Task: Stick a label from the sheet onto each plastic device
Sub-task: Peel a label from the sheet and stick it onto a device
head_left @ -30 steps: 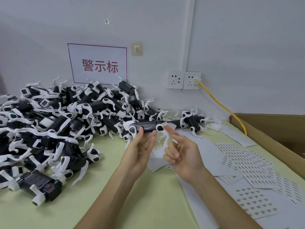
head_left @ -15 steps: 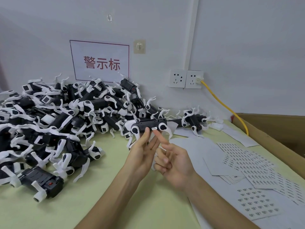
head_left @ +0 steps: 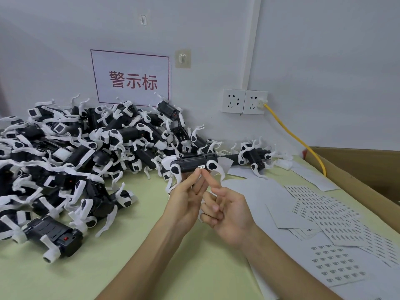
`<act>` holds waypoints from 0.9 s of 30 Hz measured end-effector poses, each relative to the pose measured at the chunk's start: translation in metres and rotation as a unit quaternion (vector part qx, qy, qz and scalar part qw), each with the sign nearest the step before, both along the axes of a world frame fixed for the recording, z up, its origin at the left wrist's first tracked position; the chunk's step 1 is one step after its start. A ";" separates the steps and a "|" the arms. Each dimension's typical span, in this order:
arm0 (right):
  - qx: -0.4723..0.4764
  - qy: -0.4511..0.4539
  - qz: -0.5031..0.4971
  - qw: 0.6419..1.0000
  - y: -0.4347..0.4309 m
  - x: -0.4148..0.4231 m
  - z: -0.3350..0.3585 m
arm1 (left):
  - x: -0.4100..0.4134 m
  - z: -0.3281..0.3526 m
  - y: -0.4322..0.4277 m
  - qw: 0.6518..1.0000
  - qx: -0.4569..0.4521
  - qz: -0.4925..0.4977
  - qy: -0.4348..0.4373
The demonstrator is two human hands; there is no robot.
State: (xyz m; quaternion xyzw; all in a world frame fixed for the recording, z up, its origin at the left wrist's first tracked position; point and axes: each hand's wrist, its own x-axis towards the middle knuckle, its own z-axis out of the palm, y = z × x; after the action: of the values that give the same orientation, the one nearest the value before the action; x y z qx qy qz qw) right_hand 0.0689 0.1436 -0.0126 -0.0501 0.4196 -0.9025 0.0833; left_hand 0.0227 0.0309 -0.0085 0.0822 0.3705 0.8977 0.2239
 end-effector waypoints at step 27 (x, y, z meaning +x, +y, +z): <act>0.028 0.007 0.011 1.000 -0.003 0.001 -0.001 | 0.000 -0.002 0.008 0.978 -0.016 0.206 -0.019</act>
State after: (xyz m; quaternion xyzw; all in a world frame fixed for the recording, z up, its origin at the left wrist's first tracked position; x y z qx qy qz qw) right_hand 0.0696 0.1407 -0.0133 -0.0585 0.4445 -0.8891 0.0917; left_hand 0.0226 0.0391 -0.0108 -0.0165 0.3895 0.9199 0.0428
